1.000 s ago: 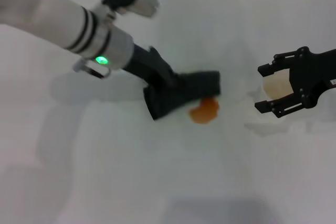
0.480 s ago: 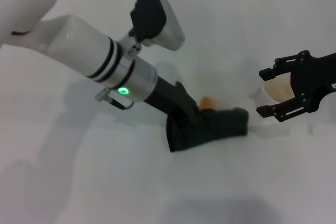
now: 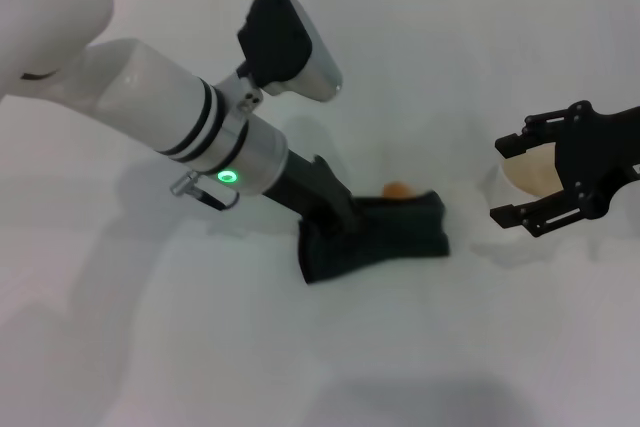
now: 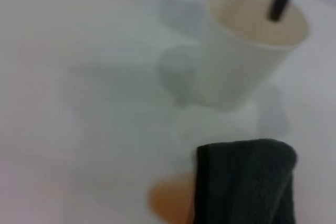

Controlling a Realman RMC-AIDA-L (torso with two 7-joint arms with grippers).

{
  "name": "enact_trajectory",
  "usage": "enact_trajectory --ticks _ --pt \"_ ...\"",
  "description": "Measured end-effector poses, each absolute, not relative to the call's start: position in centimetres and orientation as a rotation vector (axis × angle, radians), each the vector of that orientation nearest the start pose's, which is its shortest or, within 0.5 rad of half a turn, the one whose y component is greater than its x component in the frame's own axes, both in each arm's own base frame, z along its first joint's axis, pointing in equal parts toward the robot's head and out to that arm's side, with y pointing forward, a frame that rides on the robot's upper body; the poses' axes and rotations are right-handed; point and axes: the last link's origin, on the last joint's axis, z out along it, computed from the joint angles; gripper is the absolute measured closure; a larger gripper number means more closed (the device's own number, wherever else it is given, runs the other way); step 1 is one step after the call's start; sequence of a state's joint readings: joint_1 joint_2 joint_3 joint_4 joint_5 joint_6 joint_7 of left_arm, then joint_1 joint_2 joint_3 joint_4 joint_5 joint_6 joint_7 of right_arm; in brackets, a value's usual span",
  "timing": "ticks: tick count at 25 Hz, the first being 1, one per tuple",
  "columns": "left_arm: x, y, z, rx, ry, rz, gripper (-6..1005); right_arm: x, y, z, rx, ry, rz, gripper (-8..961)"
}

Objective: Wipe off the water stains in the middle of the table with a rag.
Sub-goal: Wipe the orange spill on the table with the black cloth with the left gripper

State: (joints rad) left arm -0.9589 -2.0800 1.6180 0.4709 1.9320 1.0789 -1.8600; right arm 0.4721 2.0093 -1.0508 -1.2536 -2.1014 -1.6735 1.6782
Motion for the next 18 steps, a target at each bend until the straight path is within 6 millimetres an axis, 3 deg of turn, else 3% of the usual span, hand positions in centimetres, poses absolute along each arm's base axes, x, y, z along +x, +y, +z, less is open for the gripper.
enact_trajectory --ticks 5,10,18 --pt "-17.1 38.8 -11.2 -2.957 -0.506 0.23 919 21.0 33.3 5.3 -2.938 0.225 0.115 112" --pt "-17.7 40.6 -9.6 -2.843 -0.614 0.145 918 21.0 33.3 5.3 -2.937 0.225 0.115 112" --pt "-17.8 41.6 -8.9 -2.777 -0.624 0.106 917 21.0 33.3 5.2 -2.939 0.227 0.114 112"
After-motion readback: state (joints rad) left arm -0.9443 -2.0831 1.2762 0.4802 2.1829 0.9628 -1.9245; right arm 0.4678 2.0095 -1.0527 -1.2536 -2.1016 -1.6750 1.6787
